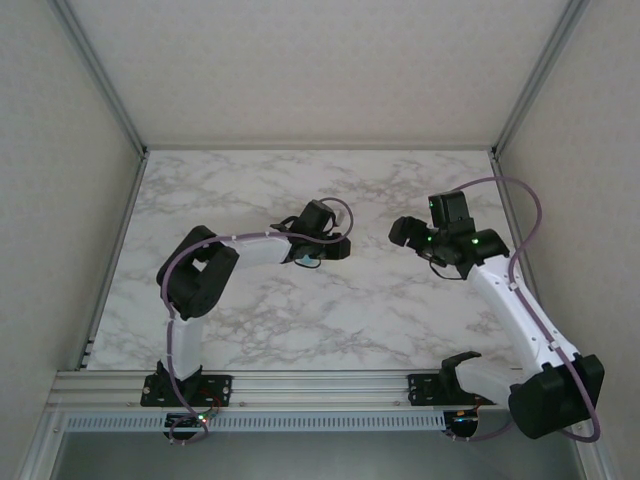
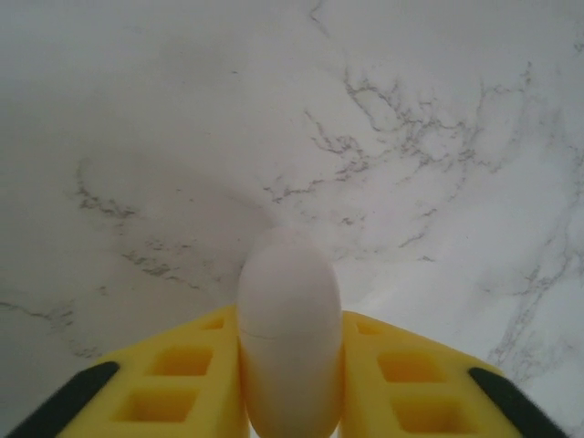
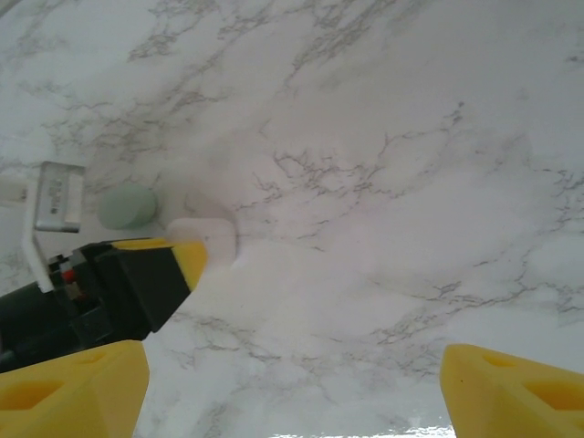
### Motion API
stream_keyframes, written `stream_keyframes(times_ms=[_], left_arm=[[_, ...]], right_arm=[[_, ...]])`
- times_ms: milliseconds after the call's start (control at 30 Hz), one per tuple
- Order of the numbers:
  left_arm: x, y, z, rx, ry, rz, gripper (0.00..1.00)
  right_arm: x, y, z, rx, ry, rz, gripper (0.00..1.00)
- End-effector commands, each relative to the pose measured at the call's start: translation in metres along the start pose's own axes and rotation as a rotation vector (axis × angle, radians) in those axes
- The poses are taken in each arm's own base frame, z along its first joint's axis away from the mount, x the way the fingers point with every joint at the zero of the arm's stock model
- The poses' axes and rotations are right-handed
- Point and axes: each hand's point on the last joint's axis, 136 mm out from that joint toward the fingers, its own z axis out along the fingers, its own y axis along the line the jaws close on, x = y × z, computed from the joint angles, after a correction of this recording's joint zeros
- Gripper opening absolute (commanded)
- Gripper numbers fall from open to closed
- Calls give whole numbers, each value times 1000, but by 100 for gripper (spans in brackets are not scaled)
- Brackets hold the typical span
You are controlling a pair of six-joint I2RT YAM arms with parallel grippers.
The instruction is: Insert the wireless bluetooth earbuds into the charging case
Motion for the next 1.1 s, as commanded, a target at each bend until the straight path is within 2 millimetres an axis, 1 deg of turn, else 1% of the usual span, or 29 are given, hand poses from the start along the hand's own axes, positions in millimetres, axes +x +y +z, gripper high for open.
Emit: stream_keyframes(times_ms=[0,67,133,200,233,300,367,433,533,600,633,667,733,800,867,933,1000,1067], left_arm=[[-2,20,-11,-119,-2,1,31],[-4,20,-15,-128,1,19,34],[-7,20,-20,-145,-4,34,39],[-12,16,-29,-142,-16,50,42],[-14,14,-34,-145,-24,56,44],[-21,11,-48,-158,-52,69,53],[-29,6,-62,-162,-80,84,55],[-37,0,-80,-161,-119,99,55],[-51,-10,-118,-154,-230,141,57],[-60,-12,-149,-179,-308,188,58],[-63,-11,-163,-201,-349,205,59],[-67,-8,-181,-228,-405,219,63],[-72,7,-214,-307,-516,224,74],[-74,34,-248,-409,-641,200,86],[-69,66,-273,-497,-718,152,94],[-60,97,-292,-572,-754,110,100],[-50,127,-304,-638,-754,65,100],[-40,150,-311,-679,-745,59,100]], right_arm=[[2,-7,6,18,16,17,85],[1,-11,9,31,18,19,85],[1,-14,10,36,20,21,85],[0,-16,10,36,19,8,86],[-2,-19,9,46,9,3,89],[-8,-29,6,91,-34,-5,97],[-16,-40,3,139,-88,-19,99],[-26,-54,2,208,-157,-26,99],[-45,-77,-2,331,-273,-50,99],[-61,-95,-4,443,-381,-92,99],[-67,-101,-3,480,-425,-126,99],[-73,-105,0,510,-468,-167,99],[-78,-111,15,534,-512,-244,99],[-78,-107,41,506,-490,-343,99],[-74,-102,66,459,-462,-404,99],[-72,-95,85,395,-480,-435,99],[-70,-84,100,290,-518,-469,99],[-64,-72,114,210,-513,-547,99]])
